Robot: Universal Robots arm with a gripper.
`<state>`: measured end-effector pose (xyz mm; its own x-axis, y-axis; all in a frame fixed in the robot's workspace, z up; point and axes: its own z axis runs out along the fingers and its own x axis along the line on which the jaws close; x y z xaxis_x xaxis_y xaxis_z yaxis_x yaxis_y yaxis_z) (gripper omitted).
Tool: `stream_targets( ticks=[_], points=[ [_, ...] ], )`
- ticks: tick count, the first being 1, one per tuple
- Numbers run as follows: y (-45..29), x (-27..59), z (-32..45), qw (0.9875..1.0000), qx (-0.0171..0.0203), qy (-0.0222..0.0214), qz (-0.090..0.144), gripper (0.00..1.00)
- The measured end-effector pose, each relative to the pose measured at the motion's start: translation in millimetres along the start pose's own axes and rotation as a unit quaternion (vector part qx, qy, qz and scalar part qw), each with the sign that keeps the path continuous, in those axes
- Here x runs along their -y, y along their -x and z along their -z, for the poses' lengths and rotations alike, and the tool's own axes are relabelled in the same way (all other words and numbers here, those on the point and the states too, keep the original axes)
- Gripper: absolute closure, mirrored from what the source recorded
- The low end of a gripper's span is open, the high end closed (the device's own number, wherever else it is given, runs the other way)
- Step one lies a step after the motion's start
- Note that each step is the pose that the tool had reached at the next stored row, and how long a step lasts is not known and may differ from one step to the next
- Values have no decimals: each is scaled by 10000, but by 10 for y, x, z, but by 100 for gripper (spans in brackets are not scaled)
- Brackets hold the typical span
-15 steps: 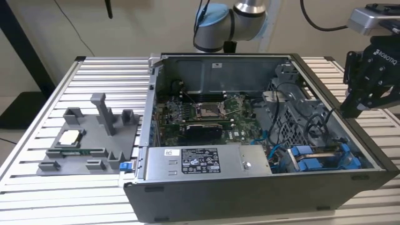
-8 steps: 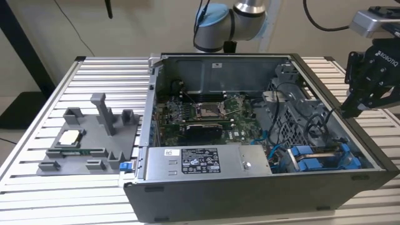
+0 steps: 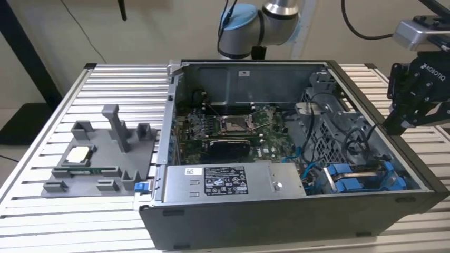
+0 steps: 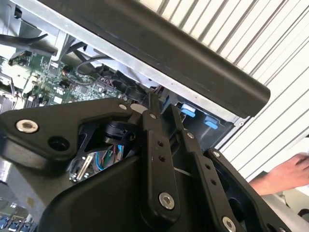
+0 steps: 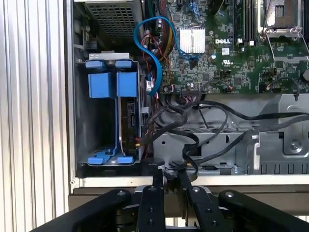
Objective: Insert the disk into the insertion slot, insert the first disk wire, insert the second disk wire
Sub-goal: 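Insert the second disk wire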
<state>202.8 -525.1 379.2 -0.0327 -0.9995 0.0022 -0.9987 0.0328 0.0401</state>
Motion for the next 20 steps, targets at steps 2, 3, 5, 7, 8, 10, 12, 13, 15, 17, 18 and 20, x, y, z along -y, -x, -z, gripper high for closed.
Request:
stream_targets(
  ticks=[2, 3, 5, 7, 8, 10, 12, 13, 15, 17, 18, 20],
  points=[
    [1, 1, -6, 10000, 0, 0, 1, 74],
    [0, 1, -12, 10000, 4, 0, 1, 74],
    [0, 2, -24, 10000, 15, 0, 1, 74],
    [0, 2, -26, 10000, 20, 1, 2, 74],
    [0, 2, -26, 10000, 22, 1, 2, 74],
    [0, 2, -27, 10000, 26, 1, 2, 76],
    [0, 2, -27, 10000, 28, 1, 2, 76],
    [0, 2, -27, 10000, 28, 1, 2, 83],
    [-1, 2, -28, 10000, 28, 1, 2, 83],
    [-2, 2, -29, 10000, 29, 1, 2, 84],
    [-3, 2, -29, 10000, 28, 1, 2, 84],
    [-7, 2, -29, 10000, 28, 1, 2, 84]
  ],
)
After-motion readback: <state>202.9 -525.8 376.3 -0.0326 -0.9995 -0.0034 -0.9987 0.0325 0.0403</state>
